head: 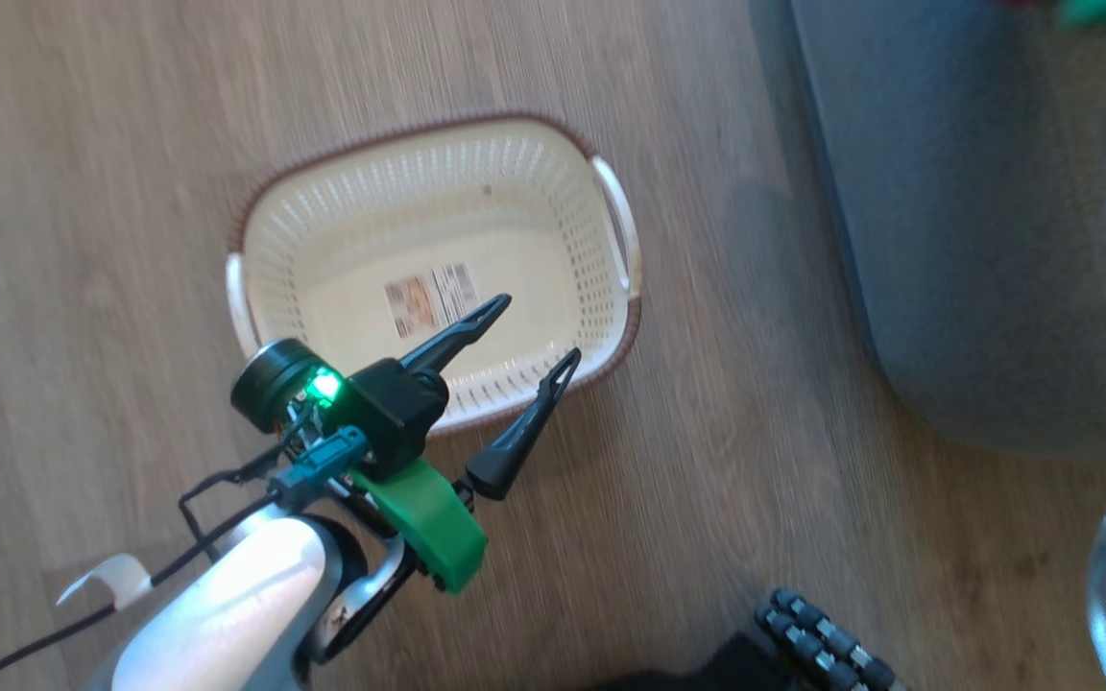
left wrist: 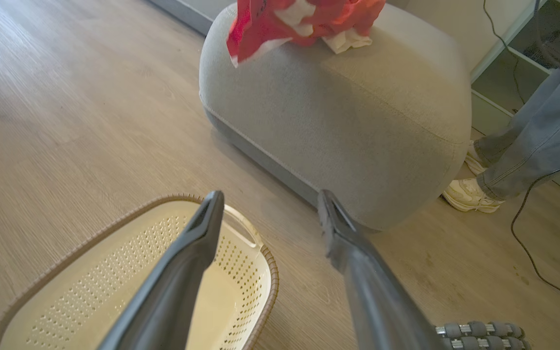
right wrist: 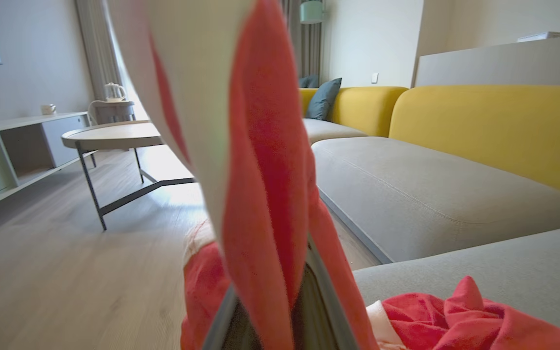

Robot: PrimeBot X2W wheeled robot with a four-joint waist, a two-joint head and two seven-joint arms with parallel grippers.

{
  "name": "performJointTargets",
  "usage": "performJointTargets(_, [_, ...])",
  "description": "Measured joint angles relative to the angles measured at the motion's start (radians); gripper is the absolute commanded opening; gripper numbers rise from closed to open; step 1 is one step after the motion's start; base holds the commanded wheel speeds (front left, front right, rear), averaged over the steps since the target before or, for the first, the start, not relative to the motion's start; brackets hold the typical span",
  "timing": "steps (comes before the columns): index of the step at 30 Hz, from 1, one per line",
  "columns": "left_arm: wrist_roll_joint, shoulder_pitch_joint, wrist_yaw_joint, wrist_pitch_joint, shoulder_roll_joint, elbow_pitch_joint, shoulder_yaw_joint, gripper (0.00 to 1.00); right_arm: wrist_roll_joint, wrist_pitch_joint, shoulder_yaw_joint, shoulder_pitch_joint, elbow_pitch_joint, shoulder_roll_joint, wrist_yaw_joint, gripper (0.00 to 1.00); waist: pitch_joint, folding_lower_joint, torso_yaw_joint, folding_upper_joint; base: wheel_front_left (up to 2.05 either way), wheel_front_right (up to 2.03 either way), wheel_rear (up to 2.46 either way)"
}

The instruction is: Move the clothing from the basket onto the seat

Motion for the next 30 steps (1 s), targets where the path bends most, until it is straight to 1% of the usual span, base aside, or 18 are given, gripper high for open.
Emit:
performJointTargets(4, [0.005, -0.017, -0.001, 0.001, 0.019, -0.01, 0.002, 1.0, 0.005, 0.048, -0.128, -0.163, 0.038, -0.024, 0.0, 0.0, 0.071, -0.0001, -0.008, 0.0, 0.0, 0.0, 0.0])
performJointTargets(8, [0.009, -0.041, -0.001, 0.001, 0.023, -0.015, 0.005, 1.0, 0.003, 0.091, -0.254, -0.293, 0.087, -0.04, 0.0, 0.0, 0.122, -0.0001, -0.012, 0.0, 0.0, 0.0, 0.0])
performJointTargets(12, [0.009, -0.04, 0.008, 0.001, 0.026, -0.017, 0.008, 1.0, -0.054, 0.131, -0.389, -0.369, 0.152, -0.085, 0.0, 0.0, 0.153, -0.0003, -0.007, 0.0, 0.0, 0.0, 0.0])
performJointTargets(14, [0.009, -0.038, 0.013, 0.001, 0.035, -0.022, 0.016, 1.0, -0.088, 0.154, -0.464, -0.379, 0.186, -0.107, 0.0, 0.0, 0.168, -0.0004, -0.005, 0.0, 0.0, 0.0, 0.0])
performJointTargets(17, [0.009, -0.038, 0.019, 0.008, 0.053, -0.028, 0.031, 1.0, -0.147, 0.18, -0.539, -0.372, 0.231, -0.126, 0.0, 0.0, 0.193, -0.0003, -0.005, 0.0, 0.0, 0.0, 0.0])
performJointTargets(26, [0.008, -0.038, 0.045, 0.028, 0.082, -0.068, 0.058, 1.0, -0.221, 0.167, -0.731, -0.316, 0.336, -0.118, 0.0, 0.0, 0.265, -0.0003, -0.007, 0.0, 0.0, 0.0, 0.0])
performJointTargets(30, [0.008, -0.034, 0.053, 0.031, 0.094, -0.071, 0.063, 1.0, -0.241, 0.15, -0.77, -0.304, 0.376, -0.102, 0.0, 0.0, 0.277, -0.0002, -0.009, 0.0, 0.0, 0.0, 0.0])
